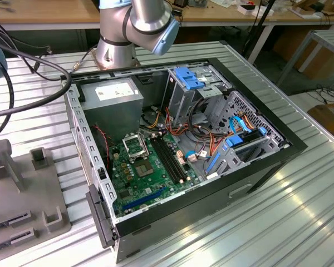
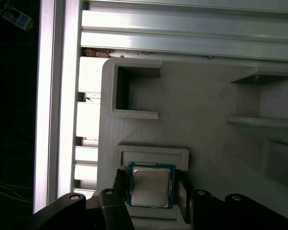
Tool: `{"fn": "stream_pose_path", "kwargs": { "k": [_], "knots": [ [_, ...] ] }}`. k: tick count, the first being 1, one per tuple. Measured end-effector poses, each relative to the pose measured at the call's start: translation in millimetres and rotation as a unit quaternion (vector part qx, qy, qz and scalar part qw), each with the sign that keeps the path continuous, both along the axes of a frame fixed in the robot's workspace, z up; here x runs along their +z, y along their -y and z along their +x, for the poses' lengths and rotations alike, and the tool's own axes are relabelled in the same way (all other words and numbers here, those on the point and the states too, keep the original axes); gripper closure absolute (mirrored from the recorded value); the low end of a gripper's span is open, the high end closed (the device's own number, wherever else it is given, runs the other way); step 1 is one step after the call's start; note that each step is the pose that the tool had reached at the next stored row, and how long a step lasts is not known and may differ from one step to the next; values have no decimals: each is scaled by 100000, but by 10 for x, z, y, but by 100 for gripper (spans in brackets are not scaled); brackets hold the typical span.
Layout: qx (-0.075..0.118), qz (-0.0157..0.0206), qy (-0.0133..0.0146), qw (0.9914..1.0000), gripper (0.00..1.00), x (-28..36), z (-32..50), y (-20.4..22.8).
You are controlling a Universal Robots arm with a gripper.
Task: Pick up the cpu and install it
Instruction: 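Pick up the cpu and move it towards the insertion slot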
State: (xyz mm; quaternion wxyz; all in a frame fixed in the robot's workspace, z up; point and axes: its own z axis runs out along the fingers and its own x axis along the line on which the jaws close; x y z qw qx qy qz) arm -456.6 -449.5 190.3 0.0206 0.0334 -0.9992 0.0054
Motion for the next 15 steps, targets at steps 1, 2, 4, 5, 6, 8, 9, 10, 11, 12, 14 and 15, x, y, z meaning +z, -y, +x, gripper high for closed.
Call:
{"fn": "stream_pose_path", "kwargs": {
  "k": [1,2,4,5,6,8,9,10,11,12,14,15],
  "knots": [
    [-2,1,2,100000,49,0,0,0],
    [-1,1,1,100000,49,0,0,0],
    [-2,1,1,100000,49,0,1,0],
    [0,-1,-1,100000,49,3,1,0],
    [0,-3,-3,100000,49,10,1,0],
    [2,7,8,100000,49,15,1,0],
    [0,4,0,100000,49,16,0,0],
    [10,-4,-9,100000,49,17,-4,1],
    [0,0,-2,100000,49,17,-5,0],
    [0,3,3,100000,49,16,-5,0],
    [0,-26,1,100000,49,15,-3,0],
    [-5,-51,12,100000,49,14,6,-1]
  ]
}}
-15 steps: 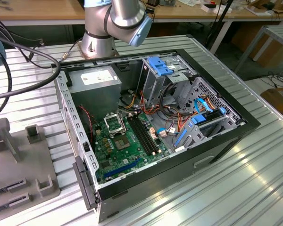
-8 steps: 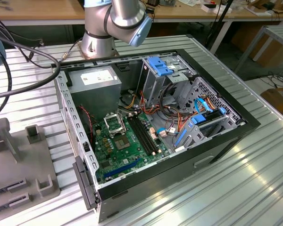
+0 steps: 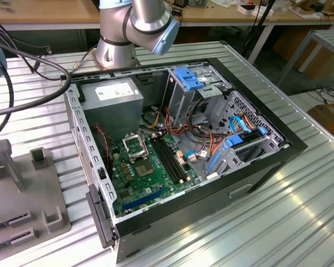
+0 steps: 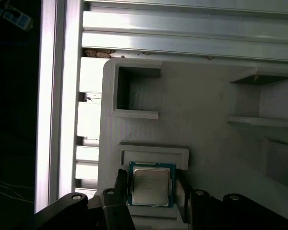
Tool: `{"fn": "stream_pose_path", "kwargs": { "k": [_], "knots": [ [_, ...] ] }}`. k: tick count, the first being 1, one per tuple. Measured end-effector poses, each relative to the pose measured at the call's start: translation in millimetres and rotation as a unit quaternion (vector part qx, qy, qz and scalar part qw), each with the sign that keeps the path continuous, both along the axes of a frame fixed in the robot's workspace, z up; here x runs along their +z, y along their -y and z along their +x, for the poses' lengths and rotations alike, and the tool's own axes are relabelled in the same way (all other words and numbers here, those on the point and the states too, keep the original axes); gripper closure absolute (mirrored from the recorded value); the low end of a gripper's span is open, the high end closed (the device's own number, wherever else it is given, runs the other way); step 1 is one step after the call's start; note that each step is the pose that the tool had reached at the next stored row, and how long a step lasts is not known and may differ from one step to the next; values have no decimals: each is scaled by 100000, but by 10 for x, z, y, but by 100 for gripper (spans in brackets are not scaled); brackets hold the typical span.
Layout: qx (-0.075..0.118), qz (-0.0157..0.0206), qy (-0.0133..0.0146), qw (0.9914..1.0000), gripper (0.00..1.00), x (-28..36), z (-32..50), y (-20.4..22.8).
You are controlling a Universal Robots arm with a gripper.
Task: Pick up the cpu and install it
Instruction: 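Pick up the cpu and move it towards the insertion slot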
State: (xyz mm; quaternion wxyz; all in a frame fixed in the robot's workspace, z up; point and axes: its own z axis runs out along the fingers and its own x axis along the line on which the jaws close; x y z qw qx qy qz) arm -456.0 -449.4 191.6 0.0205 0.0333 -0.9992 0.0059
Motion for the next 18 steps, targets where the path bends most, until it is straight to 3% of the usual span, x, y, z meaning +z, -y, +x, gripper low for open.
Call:
{"fn": "stream_pose_path", "kwargs": {
  "k": [10,15,18],
  "knots": [
    [6,-41,-12,100000,53,9,7,1],
    [3,-40,-10,100000,53,106,6,1],
    [3,-39,-10,100000,53,203,6,1]
  ]
}}
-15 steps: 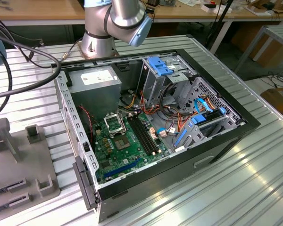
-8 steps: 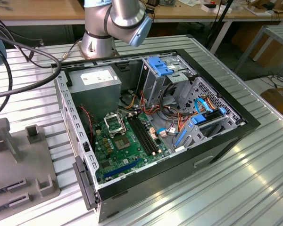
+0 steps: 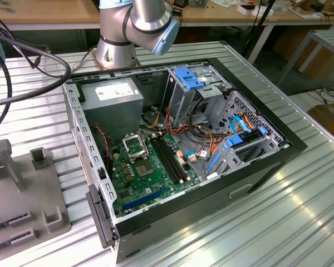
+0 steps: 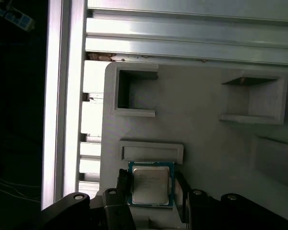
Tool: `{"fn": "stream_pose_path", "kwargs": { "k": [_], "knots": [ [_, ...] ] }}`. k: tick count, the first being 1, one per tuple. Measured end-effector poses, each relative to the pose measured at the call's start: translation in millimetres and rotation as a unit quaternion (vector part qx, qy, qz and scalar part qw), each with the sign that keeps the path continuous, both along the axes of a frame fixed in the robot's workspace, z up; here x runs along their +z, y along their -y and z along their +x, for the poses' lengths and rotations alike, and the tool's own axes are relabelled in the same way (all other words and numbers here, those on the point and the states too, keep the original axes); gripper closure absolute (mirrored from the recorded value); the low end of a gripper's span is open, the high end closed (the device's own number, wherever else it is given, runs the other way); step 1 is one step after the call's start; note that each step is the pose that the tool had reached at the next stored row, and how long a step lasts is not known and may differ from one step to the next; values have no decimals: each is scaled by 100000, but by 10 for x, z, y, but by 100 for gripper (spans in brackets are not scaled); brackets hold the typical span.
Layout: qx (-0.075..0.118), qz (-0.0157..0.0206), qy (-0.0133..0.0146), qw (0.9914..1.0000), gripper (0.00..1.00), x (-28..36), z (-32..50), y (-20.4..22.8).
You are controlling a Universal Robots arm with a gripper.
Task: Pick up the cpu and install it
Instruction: 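Pick up the cpu and move it towards the insertion slot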
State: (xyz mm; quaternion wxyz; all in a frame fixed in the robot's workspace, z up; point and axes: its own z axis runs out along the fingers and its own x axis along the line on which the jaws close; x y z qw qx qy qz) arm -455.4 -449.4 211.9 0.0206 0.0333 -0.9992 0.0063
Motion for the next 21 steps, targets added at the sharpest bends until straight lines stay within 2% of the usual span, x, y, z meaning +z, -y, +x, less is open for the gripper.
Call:
{"fn": "stream_pose_path", "kwargs": {
  "k": [1,4,6,21],
  "knots": [
    [2,1,0,100000,53,63,0,0],
    [-1,2,-4,100000,53,185,0,0],
    [0,1,-9,100000,53,221,0,0],
    [2,1,-12,100000,53,241,0,0]
  ]
}}
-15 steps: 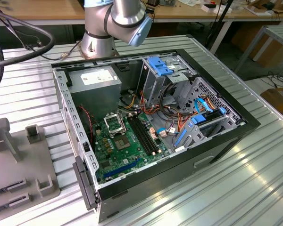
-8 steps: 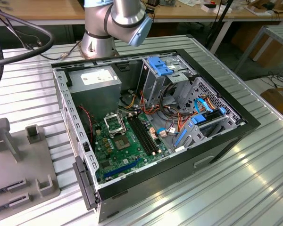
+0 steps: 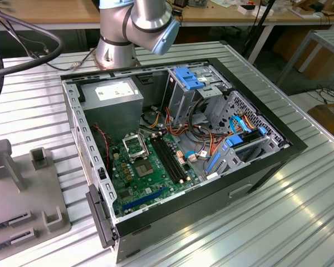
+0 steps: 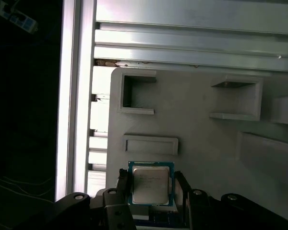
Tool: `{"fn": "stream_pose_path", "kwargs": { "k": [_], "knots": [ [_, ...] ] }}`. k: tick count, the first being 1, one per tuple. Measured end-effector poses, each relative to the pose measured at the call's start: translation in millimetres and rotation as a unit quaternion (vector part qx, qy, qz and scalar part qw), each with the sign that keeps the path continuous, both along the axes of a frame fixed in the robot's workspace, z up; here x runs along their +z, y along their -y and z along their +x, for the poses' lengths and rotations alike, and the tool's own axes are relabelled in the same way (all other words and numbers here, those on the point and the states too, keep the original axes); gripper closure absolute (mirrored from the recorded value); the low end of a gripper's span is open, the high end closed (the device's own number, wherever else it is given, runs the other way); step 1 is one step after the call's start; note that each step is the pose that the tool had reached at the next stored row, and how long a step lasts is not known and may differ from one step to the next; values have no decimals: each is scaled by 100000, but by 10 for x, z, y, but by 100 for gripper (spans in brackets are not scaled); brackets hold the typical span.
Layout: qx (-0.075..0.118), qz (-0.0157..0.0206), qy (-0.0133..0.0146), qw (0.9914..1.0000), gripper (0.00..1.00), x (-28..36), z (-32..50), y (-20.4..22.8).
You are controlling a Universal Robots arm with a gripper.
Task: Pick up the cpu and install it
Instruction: 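Pick up the cpu and move it towards the insertion slot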
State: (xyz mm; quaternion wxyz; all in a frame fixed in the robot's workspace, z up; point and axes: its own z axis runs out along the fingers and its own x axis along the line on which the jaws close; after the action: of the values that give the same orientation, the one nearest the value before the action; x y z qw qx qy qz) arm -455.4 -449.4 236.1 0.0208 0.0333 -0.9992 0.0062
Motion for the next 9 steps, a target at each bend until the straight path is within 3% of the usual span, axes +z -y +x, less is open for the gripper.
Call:
{"fn": "stream_pose_path", "kwargs": {
  "k": [9],
  "knots": [
    [-2,-1,4,100000,53,105,0,0]
  ]
}}
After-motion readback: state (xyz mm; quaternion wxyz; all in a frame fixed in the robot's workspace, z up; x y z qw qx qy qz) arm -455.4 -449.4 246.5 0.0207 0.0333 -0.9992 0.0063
